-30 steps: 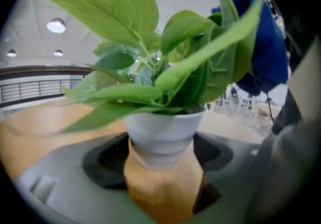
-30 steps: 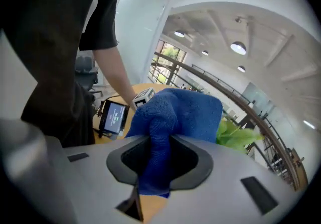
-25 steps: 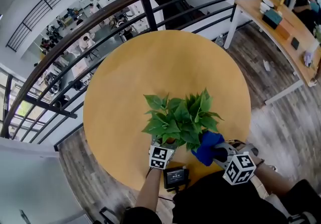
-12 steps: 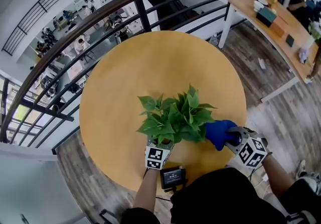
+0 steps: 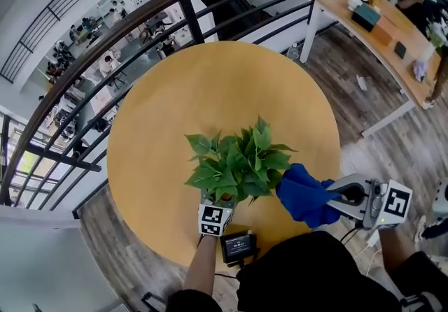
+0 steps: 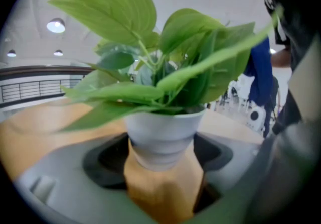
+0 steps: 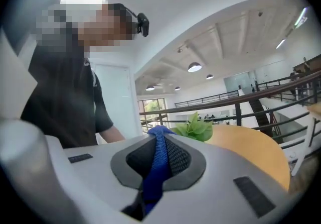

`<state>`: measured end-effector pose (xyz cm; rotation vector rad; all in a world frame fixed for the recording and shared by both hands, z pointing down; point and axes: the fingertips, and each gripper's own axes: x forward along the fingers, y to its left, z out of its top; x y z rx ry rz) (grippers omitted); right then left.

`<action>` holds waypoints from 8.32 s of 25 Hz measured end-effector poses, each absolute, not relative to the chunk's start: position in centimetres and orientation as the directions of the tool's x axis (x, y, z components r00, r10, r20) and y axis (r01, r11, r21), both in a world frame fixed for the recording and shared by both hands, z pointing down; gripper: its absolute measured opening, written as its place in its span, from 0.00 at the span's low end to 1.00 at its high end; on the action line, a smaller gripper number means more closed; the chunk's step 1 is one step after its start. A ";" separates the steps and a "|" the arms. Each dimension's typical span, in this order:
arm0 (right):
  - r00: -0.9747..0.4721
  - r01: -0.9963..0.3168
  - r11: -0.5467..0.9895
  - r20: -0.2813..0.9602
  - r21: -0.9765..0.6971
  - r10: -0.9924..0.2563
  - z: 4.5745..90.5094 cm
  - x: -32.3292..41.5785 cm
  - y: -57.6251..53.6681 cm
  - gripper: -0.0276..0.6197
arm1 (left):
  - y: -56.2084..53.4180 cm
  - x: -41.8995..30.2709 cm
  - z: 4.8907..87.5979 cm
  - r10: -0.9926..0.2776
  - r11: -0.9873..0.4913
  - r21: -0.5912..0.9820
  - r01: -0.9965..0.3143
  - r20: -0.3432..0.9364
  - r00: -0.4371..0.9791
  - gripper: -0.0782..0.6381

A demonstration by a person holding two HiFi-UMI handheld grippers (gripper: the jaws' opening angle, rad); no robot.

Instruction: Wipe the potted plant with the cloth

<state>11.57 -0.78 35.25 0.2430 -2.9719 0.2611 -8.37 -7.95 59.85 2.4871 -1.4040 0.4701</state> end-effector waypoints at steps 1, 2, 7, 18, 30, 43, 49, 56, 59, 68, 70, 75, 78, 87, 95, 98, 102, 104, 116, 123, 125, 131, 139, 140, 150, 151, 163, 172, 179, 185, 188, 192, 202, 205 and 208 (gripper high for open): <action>-0.966 -0.199 0.969 0.197 -0.144 -0.169 36.3 11.8 -1.3 0.10 | -8.0 -8.4 59.9 -0.782 -0.505 0.055 -0.861 0.393 0.484 0.66; -0.950 -0.219 0.968 0.254 -0.119 -0.183 37.9 11.9 -1.6 0.09 | -8.0 -8.5 59.9 -0.782 -0.505 0.055 -0.862 0.393 0.483 0.66; -0.941 -0.296 0.945 0.211 -0.137 -0.264 38.4 11.6 -2.1 0.09 | -8.0 -8.4 59.9 -0.781 -0.508 0.055 -0.860 0.393 0.486 0.66; -0.827 -0.442 0.892 -0.430 0.098 -0.363 12.1 17.7 -3.2 0.09 | -7.9 -8.4 60.0 -0.781 -0.506 0.055 -0.861 0.393 0.485 0.66; -0.905 -0.365 0.880 -0.337 0.303 -0.259 10.4 6.7 -5.7 0.09 | -7.8 -8.3 59.9 -0.783 -0.505 0.053 -0.861 0.392 0.484 0.66; -0.850 -0.310 0.947 0.422 0.084 -0.316 37.3 2.6 -11.9 0.40 | -7.9 -8.5 59.8 -0.784 -0.504 0.054 -0.862 0.389 0.483 0.66; -0.770 -0.398 0.905 0.483 0.146 -0.417 39.7 1.2 -14.4 0.31 | -7.7 -8.4 60.0 -0.782 -0.506 0.052 -0.861 0.394 0.483 0.66; -0.868 -0.384 0.915 0.289 0.123 -0.403 32.3 1.2 -13.2 0.17 | -7.8 -8.4 60.1 -0.782 -0.507 0.051 -0.861 0.394 0.483 0.66; -0.896 -0.399 0.911 0.164 0.107 -0.412 27.3 1.9 -12.8 0.17 | -7.8 -8.5 60.2 -0.779 -0.506 0.050 -0.861 0.402 0.481 0.66; -0.886 -0.405 0.878 0.129 0.256 -0.446 23.6 5.6 -10.8 0.17 | -7.8 -8.3 60.0 -0.782 -0.508 0.050 -0.860 0.392 0.485 0.66; -0.859 -0.385 0.885 0.248 0.262 -0.448 28.8 6.6 -9.7 0.17 | -7.7 -8.3 60.1 -0.777 -0.512 0.052 -0.857 0.397 0.488 0.66; -0.691 -0.420 0.883 0.558 0.207 -0.459 42.0 11.6 -7.7 0.17 | -8.0 -8.2 59.7 -0.780 -0.510 0.056 -0.859 0.392 0.488 0.66; -0.611 -0.449 0.864 0.626 0.231 -0.485 45.6 14.6 -7.8 0.17 | -8.2 -8.2 59.7 -0.783 -0.507 0.053 -0.861 0.389 0.485 0.66; -0.429 -0.589 0.739 0.648 0.327 -0.630 45.9 20.8 -10.6 0.17 | -7.8 -8.4 59.9 -0.782 -0.508 0.055 -0.860 0.390 0.487 0.66; -0.265 -0.758 0.548 0.600 0.354 -0.755 43.5 27.8 -14.0 0.17 | -7.9 -8.3 59.8 -0.782 -0.507 0.058 -0.860 0.389 0.487 0.66; -0.266 -0.768 0.514 0.539 0.382 -0.799 41.3 27.7 -16.0 0.17 | -7.9 -8.4 59.8 -0.784 -0.507 0.052 -0.861 0.388 0.485 0.66; -0.421 -0.677 0.564 0.380 0.473 -0.824 33.6 22.0 -18.9 0.16 | -7.7 -8.3 59.7 -0.779 -0.512 0.054 -0.857 0.391 0.490 0.66; -0.535 -0.622 0.599 0.285 0.504 -0.795 28.5 17.2 -20.1 0.16 | -7.6 -8.1 59.8 -0.777 -0.515 0.057 -0.855 0.391 0.494 0.66; -0.908 0.198 0.872 0.420 0.448 -0.010 27.4 -9.1 -13.8 0.16 | -7.9 -7.1 58.4 -0.777 -0.518 0.057 -0.854 0.386 0.497 0.66; -0.581 0.430 0.779 0.800 0.457 -0.149 43.5 -6.6 -22.0 0.16 | -7.4 -8.0 59.1 -0.780 -0.513 0.055 -0.857 0.387 0.492 0.65; -0.504 0.466 0.756 0.840 0.460 -0.200 45.6 -4.5 -24.1 0.16 | -7.7 -7.9 59.1 -0.780 -0.512 0.056 -0.857 0.387 0.491 0.65; -0.426 0.409 0.744 0.832 0.528 -0.356 46.0 -1.0 -29.2 0.16 | -7.8 -8.1 59.1 -0.779 -0.512 0.060 -0.857 0.388 0.492 0.65; -0.534 0.280 0.669 0.691 0.688 -0.487 36.5 -1.6 -32.0 0.15 | -7.4 -8.1 59.2 -0.779 -0.514 0.057 -0.856 0.388 0.493 0.65; -0.576 0.261 0.644 0.651 0.719 -0.494 34.3 -2.3 -31.6 0.15 | -7.5 -8.1 59.2 -0.778 -0.515 0.057 -0.856 0.388 0.494 0.65; -0.946 0.179 0.708 0.317 0.683 -0.067 18.4 -10.4 -14.7 0.15 | -7.5 -8.1 58.9 -0.779 -0.513 0.061 -0.856 0.386 0.495 0.65; -0.941 0.225 0.719 0.337 0.658 -0.014 19.9 -10.8 -13.5 0.15 | -7.6 -8.1 58.9 -0.779 -0.513 0.061 -0.856 0.386 0.494 0.65; -0.603 0.074 0.903 0.740 0.423 -0.297 43.0 -3.1 -27.8 0.15 | -7.2 -8.5 59.2 -0.781 -0.511 0.060 -0.857 0.384 0.492 0.65; -0.539 -0.054 0.769 0.630 0.636 -0.559 37.6 3.2 -32.2 0.15 | -8.0 -8.2 59.1 -0.781 -0.515 0.052 -0.856 0.382 0.493 0.65; -0.885 -0.121 0.785 0.291 0.608 -0.362 23.3 -3.6 -22.2 0.15 | -7.4 -8.4 59.1 -0.780 -0.512 0.060 -0.857 0.385 0.493 0.65; -0.777 0.020 0.886 0.565 0.464 -0.278 36.2 -4.0 -21.5 0.15 | -7.5 -8.2 59.1 -0.779 -0.510 0.062 -0.858 0.389 0.491 0.65; -0.684 0.028 0.923 0.681 0.383 -0.262 44.4 -0.8 -22.9 0.15 | -7.8 -7.9 59.2 -0.779 -0.511 0.061 -0.857 0.389 0.492 0.65; -0.558 -0.071 0.945 0.773 0.318 -0.302 50.2 5.4 -25.3 0.15 | -8.1 -7.8 59.3 -0.779 -0.513 0.060 -0.857 0.387 0.493 0.65; -0.580 -0.441 0.803 0.555 0.401 -0.596 40.6 14.3 -24.8 0.14 | -7.9 -8.1 59.3 -0.779 -0.507 0.059 -0.860 0.394 0.487 0.65; -0.679 -0.521 0.764 0.357 0.382 -0.642 32.5 13.7 -20.2 0.14 | -7.9 -8.1 59.4 -0.779 -0.509 0.057 -0.859 0.394 0.487 0.65; -0.750 -0.562 0.745 0.157 0.361 -0.642 24.2 13.1 -16.1 0.14 | -8.1 -8.0 59.3 -0.780 -0.508 0.057 -0.860 0.393 0.487 0.65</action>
